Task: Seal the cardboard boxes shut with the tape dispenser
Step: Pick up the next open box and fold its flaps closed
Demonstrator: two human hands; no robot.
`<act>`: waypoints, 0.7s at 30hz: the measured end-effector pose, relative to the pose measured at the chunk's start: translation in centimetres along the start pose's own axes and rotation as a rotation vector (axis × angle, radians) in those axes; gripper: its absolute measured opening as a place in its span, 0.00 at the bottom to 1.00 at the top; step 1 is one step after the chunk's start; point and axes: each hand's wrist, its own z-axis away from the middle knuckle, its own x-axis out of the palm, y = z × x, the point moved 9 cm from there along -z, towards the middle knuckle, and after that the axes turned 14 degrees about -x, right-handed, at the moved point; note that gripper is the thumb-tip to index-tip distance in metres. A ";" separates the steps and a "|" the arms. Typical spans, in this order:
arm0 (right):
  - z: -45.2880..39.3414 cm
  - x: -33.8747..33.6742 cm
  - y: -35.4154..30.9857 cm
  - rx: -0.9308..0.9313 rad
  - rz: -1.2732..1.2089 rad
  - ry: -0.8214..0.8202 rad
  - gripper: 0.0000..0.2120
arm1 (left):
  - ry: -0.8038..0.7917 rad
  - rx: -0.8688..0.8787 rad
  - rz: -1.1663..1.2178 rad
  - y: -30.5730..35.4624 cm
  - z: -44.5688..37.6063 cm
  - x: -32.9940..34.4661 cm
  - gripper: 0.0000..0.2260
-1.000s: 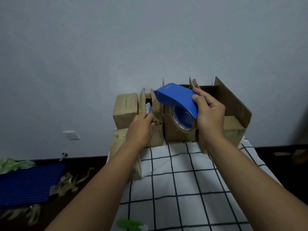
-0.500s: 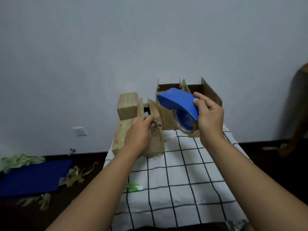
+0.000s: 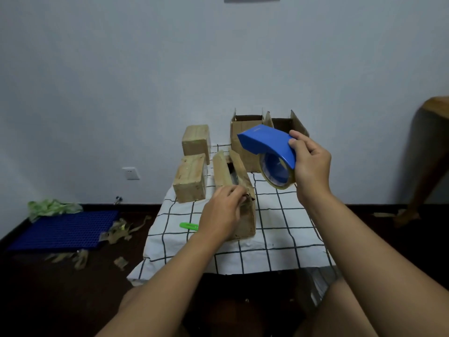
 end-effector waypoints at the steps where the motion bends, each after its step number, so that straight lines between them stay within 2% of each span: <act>1: 0.2 -0.2 0.0 0.000 0.005 -0.001 0.08 | -0.016 -0.010 -0.005 -0.1 0.3 0.4 0.06; 6: 0.4 -0.8 1.0 0.005 0.032 -0.018 0.09 | -0.058 0.035 -0.013 -0.1 -0.3 1.1 0.06; 9: 0.2 -1.1 1.8 0.010 0.052 -0.009 0.10 | -0.116 0.038 0.019 -0.9 -1.3 1.2 0.10; 15: -0.2 -0.4 4.0 0.081 0.002 0.043 0.11 | -0.102 0.082 -0.022 -3.1 -2.4 0.1 0.14; 21: -0.3 3.0 5.7 0.120 -0.037 0.009 0.09 | -0.067 0.050 -0.033 -4.8 -3.1 -0.2 0.21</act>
